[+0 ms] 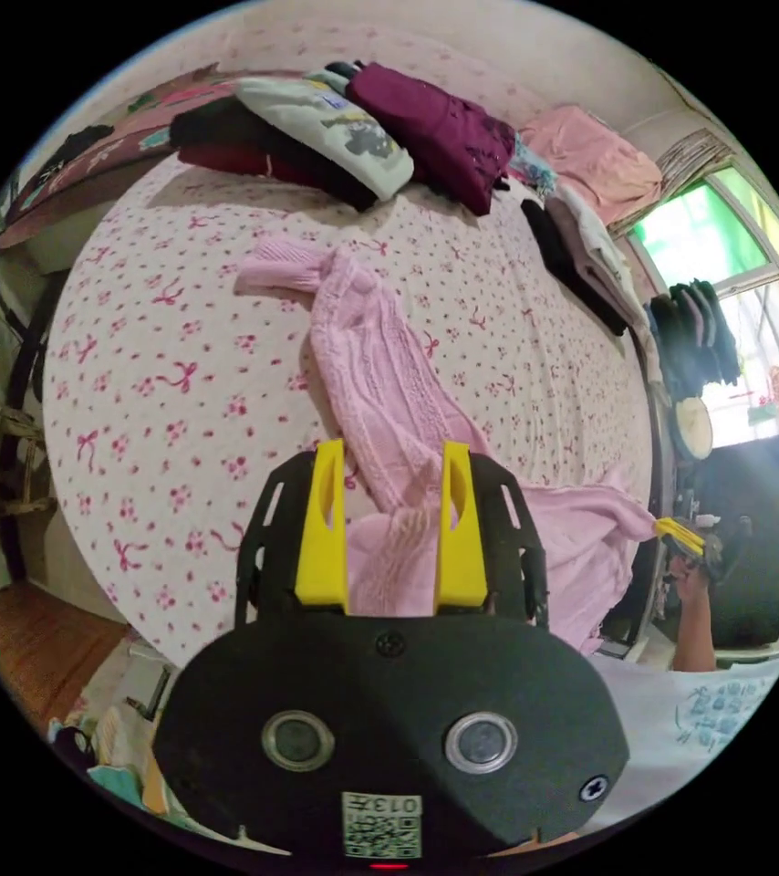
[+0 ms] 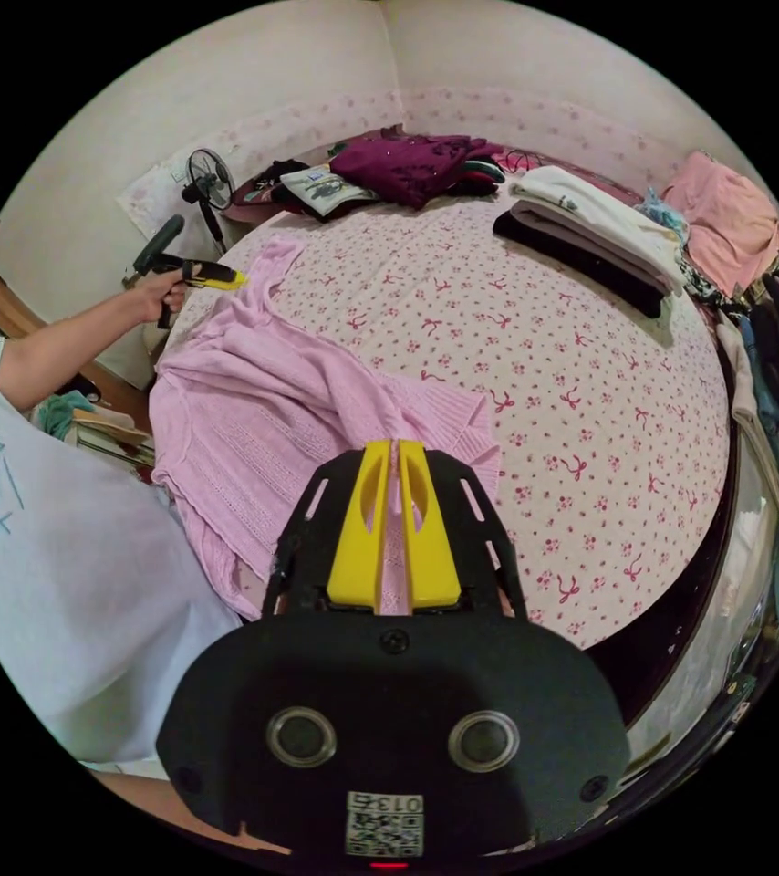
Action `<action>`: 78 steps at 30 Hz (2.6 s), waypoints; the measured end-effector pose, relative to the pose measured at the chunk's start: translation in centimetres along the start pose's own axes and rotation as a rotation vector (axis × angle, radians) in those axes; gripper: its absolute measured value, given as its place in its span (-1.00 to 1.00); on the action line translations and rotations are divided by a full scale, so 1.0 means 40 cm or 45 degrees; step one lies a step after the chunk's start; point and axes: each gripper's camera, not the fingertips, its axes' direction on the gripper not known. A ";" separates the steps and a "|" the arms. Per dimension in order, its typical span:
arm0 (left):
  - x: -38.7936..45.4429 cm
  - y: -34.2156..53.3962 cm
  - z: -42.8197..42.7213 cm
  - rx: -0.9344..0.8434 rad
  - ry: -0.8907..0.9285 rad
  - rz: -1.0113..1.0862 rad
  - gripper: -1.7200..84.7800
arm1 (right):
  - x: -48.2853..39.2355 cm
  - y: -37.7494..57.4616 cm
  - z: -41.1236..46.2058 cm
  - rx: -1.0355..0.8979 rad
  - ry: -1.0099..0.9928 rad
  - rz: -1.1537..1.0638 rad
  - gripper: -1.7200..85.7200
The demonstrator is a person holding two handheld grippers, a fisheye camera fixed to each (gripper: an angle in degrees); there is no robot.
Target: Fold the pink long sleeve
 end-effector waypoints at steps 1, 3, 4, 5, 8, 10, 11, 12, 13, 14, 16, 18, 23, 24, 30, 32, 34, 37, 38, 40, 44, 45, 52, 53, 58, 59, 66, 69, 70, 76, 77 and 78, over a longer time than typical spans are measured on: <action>0.018 -0.023 0.030 -0.061 -0.029 0.008 -0.73 | -0.001 -0.007 0.011 -0.018 0.001 -0.002 -0.93; 0.052 -0.036 0.038 -0.030 -0.149 0.052 -0.84 | -0.002 -0.019 0.030 -0.049 0.004 -0.004 -0.92; 0.068 -0.046 0.052 -0.074 -0.165 0.076 -0.86 | -0.002 -0.026 0.040 -0.057 0.011 0.001 -0.91; 0.075 -0.047 0.050 -0.062 -0.174 0.078 -0.87 | 0.002 -0.032 0.047 -0.062 0.011 0.012 -0.90; 0.105 -0.046 0.022 0.019 -0.178 0.111 -0.89 | 0.018 -0.043 0.057 -0.023 -0.056 0.066 -0.84; 0.130 -0.042 -0.030 0.142 -0.178 0.152 -0.90 | 0.025 -0.050 0.072 -0.042 -0.125 0.096 -0.82; 0.135 -0.042 -0.043 0.169 -0.174 0.160 -0.90 | 0.023 -0.056 0.089 -0.076 -0.137 0.096 -0.82; 0.145 -0.044 -0.070 0.226 -0.156 0.175 -0.91 | 0.020 -0.058 0.100 -0.096 -0.130 0.087 -0.83; 0.154 -0.048 -0.096 0.277 -0.147 0.175 -0.91 | 0.011 -0.063 0.123 -0.145 -0.104 0.064 -0.86; 0.158 -0.051 -0.107 0.298 -0.145 0.176 -0.91 | 0.000 -0.069 0.149 -0.223 -0.071 0.038 -0.90; 0.180 -0.063 -0.147 0.374 -0.123 0.194 -0.91 | -0.015 -0.079 0.160 -0.261 -0.017 0.004 -0.92; 0.205 -0.077 -0.172 0.425 -0.136 0.226 -0.92 | -0.021 -0.090 0.128 -0.175 0.039 -0.017 -0.94; 0.278 -0.173 -0.216 0.535 -0.143 0.307 -0.92 | 0.036 -0.139 -0.058 0.220 0.270 0.011 -0.95; 0.289 -0.211 -0.219 0.540 -0.114 0.289 -0.92 | 0.041 -0.148 -0.076 0.251 0.313 0.008 -0.95; 0.389 -0.392 -0.203 0.618 -0.151 0.351 -0.91 | 0.094 -0.268 -0.165 0.432 0.618 0.031 -0.96; 0.414 -0.440 -0.186 0.631 -0.186 0.362 -0.91 | 0.108 -0.313 -0.145 0.423 0.715 0.012 -0.96; 0.433 -0.497 -0.158 0.656 -0.201 0.353 -0.91 | 0.127 -0.342 -0.116 0.391 0.743 0.020 -0.96; 0.445 -0.562 -0.108 0.650 -0.188 0.340 -0.90 | 0.169 -0.373 -0.052 0.316 0.757 0.056 -0.96; 0.448 -0.574 -0.097 0.645 -0.191 0.340 -0.90 | 0.189 -0.379 -0.024 0.283 0.759 0.082 -0.96; 0.466 -0.614 -0.047 0.632 -0.218 0.375 -0.89 | 0.218 -0.383 0.016 0.233 0.745 0.127 -0.96; 0.483 -0.674 0.068 0.508 -0.278 0.451 -0.82 | 0.277 -0.385 0.132 0.057 0.721 0.217 -0.95; 0.468 -0.692 0.112 0.424 -0.270 0.427 -0.79 | 0.284 -0.384 0.151 0.023 0.714 0.228 -0.95; 0.312 -0.608 0.175 0.228 -0.196 0.291 -0.75 | 0.352 -0.287 0.218 -0.078 0.613 0.492 -0.93; 0.302 -0.591 0.177 0.202 -0.207 0.299 -0.74 | 0.354 -0.260 0.203 -0.050 0.628 0.530 -0.92; 0.250 -0.443 0.221 0.016 -0.219 0.322 -0.66 | 0.311 -0.147 0.150 0.083 0.474 0.591 -0.89; 0.250 -0.434 0.229 0.003 -0.205 0.326 -0.66 | 0.283 -0.123 0.148 0.093 0.444 0.574 -0.89; 0.313 -0.436 0.271 -0.039 -0.309 0.426 -0.91 | 0.123 -0.028 0.176 -0.007 0.402 0.494 -0.88; 0.334 -0.448 0.221 0.037 -0.444 0.500 -0.93 | 0.066 0.011 0.198 -0.092 0.413 0.434 -0.89; 0.334 -0.455 0.190 0.095 -0.505 0.516 -0.93 | 0.048 0.029 0.204 -0.114 0.417 0.419 -0.89; 0.230 -0.525 0.216 0.007 -0.418 0.414 -0.90 | 0.008 0.100 0.207 -0.113 0.497 0.391 -0.90; 0.220 -0.525 0.230 -0.015 -0.417 0.406 -0.89 | 0.010 0.107 0.204 -0.118 0.483 0.397 -0.90; 0.202 -0.522 0.244 -0.042 -0.385 0.378 -0.87 | 0.012 0.110 0.201 -0.127 0.479 0.405 -0.90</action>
